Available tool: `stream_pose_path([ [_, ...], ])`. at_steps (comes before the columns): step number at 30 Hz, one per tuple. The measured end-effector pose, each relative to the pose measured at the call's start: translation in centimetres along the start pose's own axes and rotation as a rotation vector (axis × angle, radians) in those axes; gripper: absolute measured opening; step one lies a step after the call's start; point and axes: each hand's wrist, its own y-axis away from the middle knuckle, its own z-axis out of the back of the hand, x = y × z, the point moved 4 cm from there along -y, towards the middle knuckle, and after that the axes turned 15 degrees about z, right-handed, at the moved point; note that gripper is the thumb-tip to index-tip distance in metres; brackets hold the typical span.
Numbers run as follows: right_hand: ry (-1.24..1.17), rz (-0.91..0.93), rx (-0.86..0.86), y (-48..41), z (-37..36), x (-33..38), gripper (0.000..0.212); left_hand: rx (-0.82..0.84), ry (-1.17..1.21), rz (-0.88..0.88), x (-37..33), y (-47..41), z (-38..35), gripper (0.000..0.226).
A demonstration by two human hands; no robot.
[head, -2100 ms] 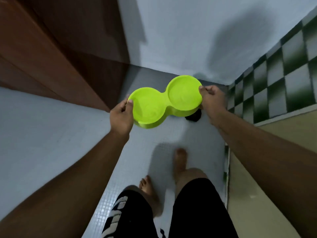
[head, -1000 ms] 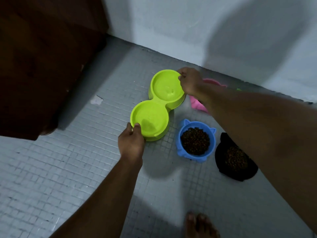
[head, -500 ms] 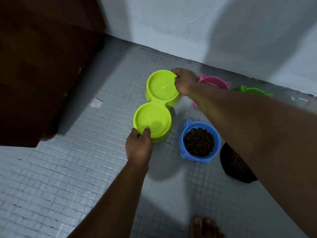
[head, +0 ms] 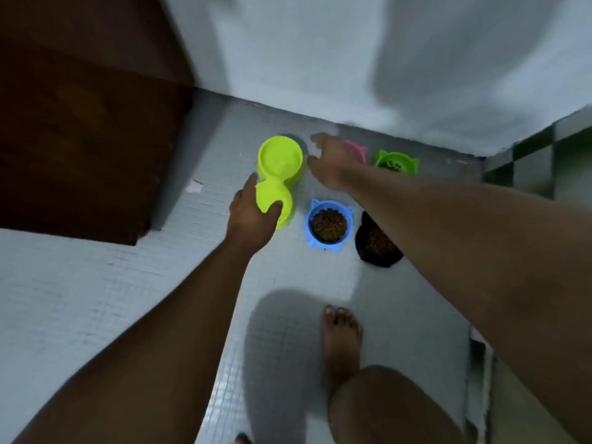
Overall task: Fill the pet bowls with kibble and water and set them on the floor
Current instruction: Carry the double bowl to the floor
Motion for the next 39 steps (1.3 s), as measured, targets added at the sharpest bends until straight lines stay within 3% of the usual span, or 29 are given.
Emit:
stream_pose_path([
  [3, 0.016, -0.004, -0.002, 6.9, 5.4, 5.4, 0.038, 0.052, -0.167, -0.120, -5.1, 7.5, 4.9, 0.083],
  [8, -0.070, -0.003, -0.041, 18.1, 13.9, 12.8, 0.061, 0.069, -0.286, -0.237, -10.8, 20.7, 13.3, 0.091],
  [12, -0.147, -0.013, -0.188, 29.5, 21.5, 21.3, 0.027, 0.072, -0.339, -0.316, -12.7, 31.5, 18.7, 0.079],
  [16, -0.217, 0.008, -0.312, 38.7, 25.5, 26.9, 0.023, 0.074, -0.277, -0.388, -12.7, 40.9, 22.4, 0.073],
  [22, -0.368, -0.055, -0.443, 50.9, 26.6, 30.6, 0.032, 0.087, -0.235, -0.441, -8.1, 52.3, 23.8, 0.045],
  [39, -0.451, -0.111, -0.590, 79.6, 22.5, 33.5, 0.038, 0.135, -0.202, -0.616, 2.2, 74.5, 21.6, 0.036],
])
